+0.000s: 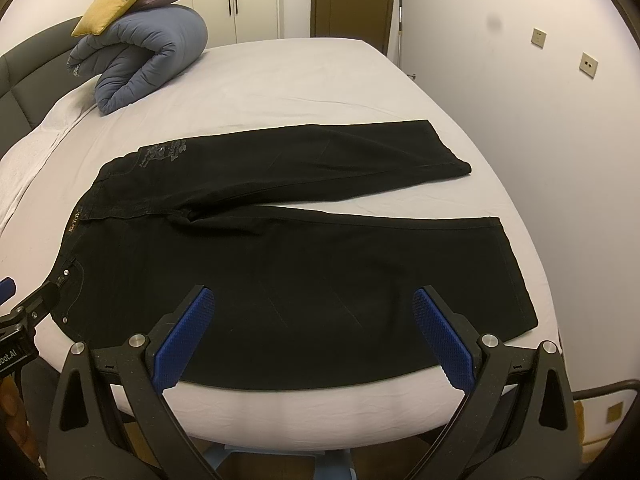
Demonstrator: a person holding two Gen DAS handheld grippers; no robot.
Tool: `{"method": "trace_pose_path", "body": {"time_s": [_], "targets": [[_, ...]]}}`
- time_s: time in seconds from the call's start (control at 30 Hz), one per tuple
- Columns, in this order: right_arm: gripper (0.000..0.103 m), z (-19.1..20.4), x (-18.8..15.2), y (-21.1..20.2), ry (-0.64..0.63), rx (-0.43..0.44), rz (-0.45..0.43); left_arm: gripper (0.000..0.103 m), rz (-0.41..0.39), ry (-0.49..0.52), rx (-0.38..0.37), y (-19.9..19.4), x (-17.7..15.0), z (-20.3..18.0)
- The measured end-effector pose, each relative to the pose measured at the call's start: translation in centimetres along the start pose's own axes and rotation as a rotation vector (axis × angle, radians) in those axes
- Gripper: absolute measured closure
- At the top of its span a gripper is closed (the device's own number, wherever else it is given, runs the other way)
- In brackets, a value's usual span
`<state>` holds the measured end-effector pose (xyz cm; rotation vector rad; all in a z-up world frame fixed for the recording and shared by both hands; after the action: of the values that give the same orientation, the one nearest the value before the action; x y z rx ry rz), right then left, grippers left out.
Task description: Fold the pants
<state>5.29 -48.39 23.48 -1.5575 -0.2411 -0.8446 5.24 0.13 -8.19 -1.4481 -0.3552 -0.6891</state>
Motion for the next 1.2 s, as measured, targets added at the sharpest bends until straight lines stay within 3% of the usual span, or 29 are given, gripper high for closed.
{"method": "trace_pose_path", "body": {"time_s": [0.6,0.83,1.0,1.1,1.2], "targets": [[0.002,0.4,-0.4,0.3,-0.012,0.0,0.01,0.0,0.003,-0.003,-0.009,0.3,-0.3,-0.4],[0.002,0.8,-0.4,1.0,-0.031,-0.002,0.021,0.0,0.008,-0.015,-0.05,0.8,-0.1,-0.2],[0.002,1.9,0.0,2.1,-0.062,0.016,0.041,0.0,-0.001,-0.037,-0.127,1.9,0.9,0.4],[0.002,3.1,1.1,3.1,-0.1,0.059,0.05,0.0,-0.018,-0.015,-0.156,2.9,2.4,1.1],[0.002,4.6,2.6,4.5,-0.133,0.133,0.068,0.0,-0.071,0.025,-0.231,4.3,5.0,1.6]]}}
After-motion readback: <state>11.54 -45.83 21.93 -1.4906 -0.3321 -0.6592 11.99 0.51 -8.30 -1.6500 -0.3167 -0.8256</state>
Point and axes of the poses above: each gripper's, at about its wrist camera, not at the fingertips, and y roughly the way its jaws point, z to its left, x to its top, the point moved 9 cm from there along y, roughly the way its jaws point, and after that the axes turned 12 degrees about y, right-handed, at the moved point
